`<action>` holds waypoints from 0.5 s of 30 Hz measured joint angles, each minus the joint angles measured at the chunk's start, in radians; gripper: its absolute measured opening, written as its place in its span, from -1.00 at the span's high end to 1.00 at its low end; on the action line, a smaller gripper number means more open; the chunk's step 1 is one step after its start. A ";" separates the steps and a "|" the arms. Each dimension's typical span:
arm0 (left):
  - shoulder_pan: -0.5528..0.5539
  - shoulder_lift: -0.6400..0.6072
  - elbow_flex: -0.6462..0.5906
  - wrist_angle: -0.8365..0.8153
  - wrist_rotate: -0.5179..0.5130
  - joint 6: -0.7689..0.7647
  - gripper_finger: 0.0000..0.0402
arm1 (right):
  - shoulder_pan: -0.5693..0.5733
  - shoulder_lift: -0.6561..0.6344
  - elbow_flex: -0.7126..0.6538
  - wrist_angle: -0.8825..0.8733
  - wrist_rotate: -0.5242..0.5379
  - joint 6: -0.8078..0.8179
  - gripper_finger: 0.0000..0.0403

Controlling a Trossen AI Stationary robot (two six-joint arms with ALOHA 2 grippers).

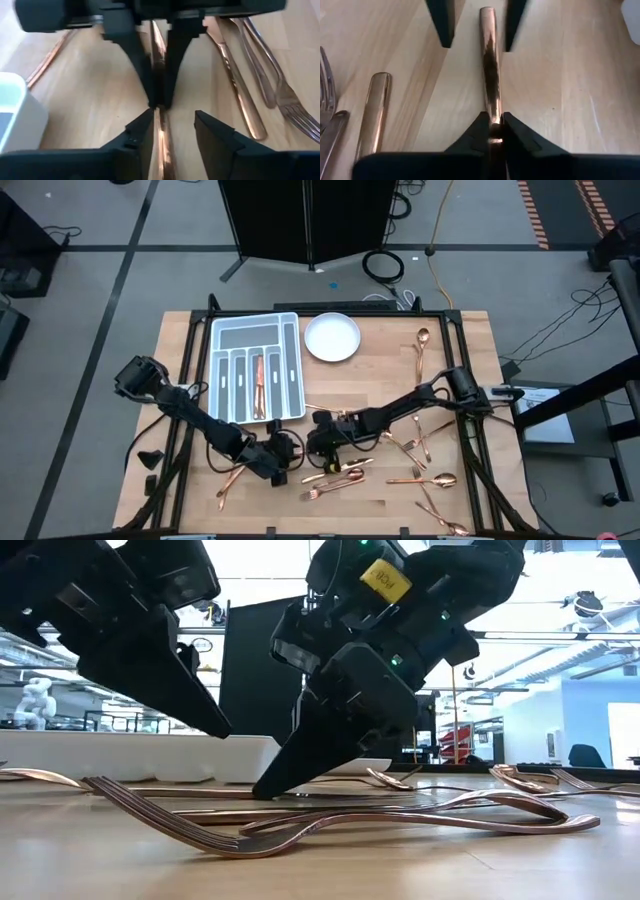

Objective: Sort silverware
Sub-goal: Put the knife on the utensil tray

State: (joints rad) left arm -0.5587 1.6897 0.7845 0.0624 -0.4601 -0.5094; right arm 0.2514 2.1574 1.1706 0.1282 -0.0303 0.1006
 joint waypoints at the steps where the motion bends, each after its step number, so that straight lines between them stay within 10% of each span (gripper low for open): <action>1: 0.000 0.000 0.000 0.000 -0.007 0.001 0.26 | 0.002 0.000 0.000 0.003 0.000 0.000 0.93; 15: 0.055 0.125 0.002 0.125 0.084 0.029 0.01 | -0.001 -0.050 -0.011 0.094 -0.012 -0.032 0.99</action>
State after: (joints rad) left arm -0.5038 1.8150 0.7864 0.1873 -0.3765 -0.4802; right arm 0.2500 2.1071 1.1599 0.2222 -0.0420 0.0684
